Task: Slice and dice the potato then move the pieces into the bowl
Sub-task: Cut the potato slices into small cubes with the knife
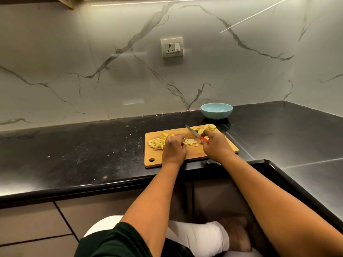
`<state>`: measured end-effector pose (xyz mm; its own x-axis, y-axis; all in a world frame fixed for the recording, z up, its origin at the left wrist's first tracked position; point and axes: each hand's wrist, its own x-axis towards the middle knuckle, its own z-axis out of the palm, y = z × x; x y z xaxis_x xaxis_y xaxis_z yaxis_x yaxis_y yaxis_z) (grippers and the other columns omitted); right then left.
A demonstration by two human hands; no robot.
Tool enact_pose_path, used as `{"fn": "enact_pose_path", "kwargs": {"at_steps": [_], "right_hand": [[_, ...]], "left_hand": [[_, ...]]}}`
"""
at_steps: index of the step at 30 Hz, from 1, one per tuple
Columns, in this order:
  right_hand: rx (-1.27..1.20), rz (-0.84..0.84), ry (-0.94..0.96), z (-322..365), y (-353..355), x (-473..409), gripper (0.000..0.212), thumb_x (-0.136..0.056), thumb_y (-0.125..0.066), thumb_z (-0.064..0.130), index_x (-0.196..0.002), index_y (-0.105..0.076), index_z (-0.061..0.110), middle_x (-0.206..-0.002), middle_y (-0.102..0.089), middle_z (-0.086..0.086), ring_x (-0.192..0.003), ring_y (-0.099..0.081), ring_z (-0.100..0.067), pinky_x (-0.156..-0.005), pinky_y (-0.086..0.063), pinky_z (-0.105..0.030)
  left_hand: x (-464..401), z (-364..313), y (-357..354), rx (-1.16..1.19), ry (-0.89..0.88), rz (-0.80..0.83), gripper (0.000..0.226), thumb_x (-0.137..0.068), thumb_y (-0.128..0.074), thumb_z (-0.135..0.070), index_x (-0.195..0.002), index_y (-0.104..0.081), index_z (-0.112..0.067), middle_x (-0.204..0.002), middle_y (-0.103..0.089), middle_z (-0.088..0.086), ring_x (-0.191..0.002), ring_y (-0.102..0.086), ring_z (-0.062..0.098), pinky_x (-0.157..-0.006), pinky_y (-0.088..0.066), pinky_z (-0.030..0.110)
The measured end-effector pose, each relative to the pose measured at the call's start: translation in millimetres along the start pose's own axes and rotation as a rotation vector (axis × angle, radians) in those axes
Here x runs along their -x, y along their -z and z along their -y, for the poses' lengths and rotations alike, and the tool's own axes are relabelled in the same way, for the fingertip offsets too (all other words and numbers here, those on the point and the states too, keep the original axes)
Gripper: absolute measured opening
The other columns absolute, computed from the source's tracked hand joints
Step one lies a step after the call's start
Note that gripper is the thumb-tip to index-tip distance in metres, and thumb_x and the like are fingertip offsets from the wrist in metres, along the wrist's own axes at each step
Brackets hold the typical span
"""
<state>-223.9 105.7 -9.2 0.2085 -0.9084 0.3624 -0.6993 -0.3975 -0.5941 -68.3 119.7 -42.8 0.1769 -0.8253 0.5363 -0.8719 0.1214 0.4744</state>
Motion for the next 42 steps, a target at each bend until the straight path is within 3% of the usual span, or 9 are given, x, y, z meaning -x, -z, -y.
{"fn": "enact_pose_path", "kwargs": {"at_steps": [7,13,17,19,21,24,30,36,42], "right_hand": [[-0.061,-0.191,0.105,-13,-28,-6,0.017,-0.097,-0.053,0.012,-0.112,-0.059,0.01,-0.084,-0.064,-0.008,-0.064,-0.05,-0.011,-0.053,-0.031,-0.01],[-0.158,-0.424,0.057,-25,-32,-10,0.015,-0.095,-0.055,0.012,-0.106,-0.063,0.006,-0.085,-0.067,-0.012,-0.07,-0.058,-0.024,-0.062,-0.044,-0.032],[-0.199,-0.413,0.007,-30,-33,-16,0.016,-0.096,-0.055,0.014,-0.109,-0.062,0.007,-0.089,-0.067,-0.011,-0.072,-0.056,-0.02,-0.063,-0.044,-0.032],[-0.201,-0.414,0.025,-31,-35,-14,0.015,-0.096,-0.055,0.014,-0.108,-0.062,0.008,-0.087,-0.066,-0.009,-0.068,-0.053,-0.015,-0.058,-0.041,-0.024],[-0.195,-0.405,0.047,-32,-36,-15,0.015,-0.095,-0.056,0.013,-0.109,-0.061,0.008,-0.083,-0.064,-0.006,-0.06,-0.048,-0.006,-0.052,-0.034,-0.012],[-0.197,-0.41,0.039,-35,-36,-19,0.016,-0.095,-0.057,0.015,-0.11,-0.062,0.009,-0.08,-0.059,0.002,-0.059,-0.046,0.0,-0.049,-0.034,-0.008],[-0.201,-0.37,0.032,-38,-36,-19,0.018,-0.096,-0.056,0.017,-0.113,-0.061,0.012,-0.078,-0.059,0.002,-0.057,-0.047,-0.003,-0.047,-0.036,-0.009],[-0.192,-0.341,0.034,-37,-35,-18,0.018,-0.097,-0.055,0.017,-0.114,-0.06,0.013,-0.077,-0.058,0.001,-0.058,-0.047,-0.004,-0.046,-0.035,-0.012],[-0.197,-0.339,0.021,-37,-35,-18,0.02,-0.097,-0.055,0.017,-0.116,-0.06,0.012,-0.079,-0.059,-0.001,-0.059,-0.047,-0.003,-0.048,-0.031,-0.012]], "left_hand": [[-5,6,-8,-0.079,-0.005,-0.008,0.035,-0.094,-0.06,-0.033,-0.124,-0.061,-0.015,-0.113,-0.062,0.004,-0.111,-0.046,0.022,-0.093,-0.04,0.031],[-12,-3,-19,-0.21,-0.042,0.094,0.063,-0.088,-0.058,-0.058,-0.136,-0.052,-0.019,-0.133,-0.054,0.002,-0.125,-0.044,0.022,-0.101,-0.042,0.037],[-37,-19,-27,-0.245,-0.042,0.356,0.066,-0.092,-0.055,-0.047,-0.15,-0.036,-0.02,-0.152,-0.039,0.005,-0.141,-0.031,0.025,-0.116,-0.029,0.042],[-44,-21,-29,-0.232,-0.08,0.448,0.052,-0.097,-0.051,-0.036,-0.146,-0.044,-0.018,-0.15,-0.042,0.007,-0.139,-0.034,0.025,-0.115,-0.029,0.04],[-48,-21,-34,-0.189,-0.098,0.406,0.037,-0.099,-0.049,-0.029,-0.131,-0.059,-0.015,-0.136,-0.053,0.007,-0.127,-0.046,0.024,-0.107,-0.036,0.036],[-53,-16,-41,-0.15,-0.075,0.284,0.023,-0.098,-0.053,-0.023,-0.115,-0.065,-0.013,-0.12,-0.059,0.006,-0.112,-0.054,0.023,-0.098,-0.044,0.035],[-64,-13,-38,-0.341,-0.064,0.365,0.034,-0.103,-0.04,-0.022,-0.135,-0.048,-0.014,-0.137,-0.046,0.011,-0.127,-0.043,0.028,-0.106,-0.038,0.039],[-63,11,-17,-0.576,-0.125,0.241,0.023,-0.102,-0.038,-0.016,-0.118,-0.055,-0.013,-0.124,-0.052,0.009,-0.12,-0.041,0.026,-0.1,-0.036,0.038],[-58,32,4,-0.309,0.047,0.006,0.02,-0.1,-0.052,-0.027,-0.108,-0.066,-0.016,-0.11,-0.06,0.004,-0.108,-0.047,0.024,-0.088,-0.041,0.038]]}}
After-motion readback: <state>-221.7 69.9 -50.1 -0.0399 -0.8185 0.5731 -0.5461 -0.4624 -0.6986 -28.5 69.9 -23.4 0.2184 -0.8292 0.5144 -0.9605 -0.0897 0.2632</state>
